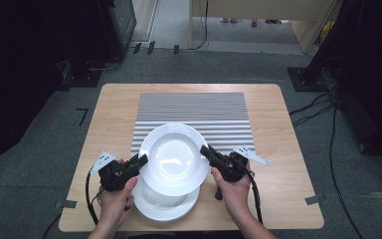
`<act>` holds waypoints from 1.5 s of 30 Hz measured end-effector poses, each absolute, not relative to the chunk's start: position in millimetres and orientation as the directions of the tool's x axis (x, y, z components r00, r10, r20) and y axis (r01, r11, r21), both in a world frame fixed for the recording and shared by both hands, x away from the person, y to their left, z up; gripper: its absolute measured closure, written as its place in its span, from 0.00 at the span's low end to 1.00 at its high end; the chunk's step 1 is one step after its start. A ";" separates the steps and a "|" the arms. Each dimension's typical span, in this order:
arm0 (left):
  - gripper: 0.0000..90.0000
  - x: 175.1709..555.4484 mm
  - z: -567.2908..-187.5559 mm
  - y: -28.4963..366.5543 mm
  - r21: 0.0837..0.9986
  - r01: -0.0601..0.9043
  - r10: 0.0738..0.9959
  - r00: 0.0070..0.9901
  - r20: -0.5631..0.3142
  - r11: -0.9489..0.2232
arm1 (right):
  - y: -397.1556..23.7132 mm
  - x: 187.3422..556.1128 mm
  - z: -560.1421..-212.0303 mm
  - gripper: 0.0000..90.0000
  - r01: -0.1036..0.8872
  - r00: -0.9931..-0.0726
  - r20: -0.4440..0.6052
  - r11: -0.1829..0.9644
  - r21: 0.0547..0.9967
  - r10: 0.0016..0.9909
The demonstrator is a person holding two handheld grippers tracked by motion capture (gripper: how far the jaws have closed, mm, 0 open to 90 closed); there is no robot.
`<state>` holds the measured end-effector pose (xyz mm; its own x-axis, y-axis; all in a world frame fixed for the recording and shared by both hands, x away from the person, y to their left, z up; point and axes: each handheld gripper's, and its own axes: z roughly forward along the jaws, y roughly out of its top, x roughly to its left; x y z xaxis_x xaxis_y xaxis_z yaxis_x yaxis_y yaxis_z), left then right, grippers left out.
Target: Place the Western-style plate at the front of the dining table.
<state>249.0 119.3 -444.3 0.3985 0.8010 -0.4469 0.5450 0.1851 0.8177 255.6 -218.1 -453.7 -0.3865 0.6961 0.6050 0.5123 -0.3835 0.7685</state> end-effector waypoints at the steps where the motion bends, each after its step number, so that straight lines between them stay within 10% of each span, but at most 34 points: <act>1: 0.79 251.5 -443.7 118.8 0.818 0.545 0.800 0.400 -0.447 0.184 | -218.8 258.0 -452.1 0.87 0.510 -0.386 0.601 -0.381 0.771 0.700; 45: 0.78 376.3 -431.4 98.1 0.779 0.606 0.802 0.382 -0.460 0.158 | -236.5 361.3 -440.7 0.88 0.544 -0.310 0.633 -0.413 0.730 0.710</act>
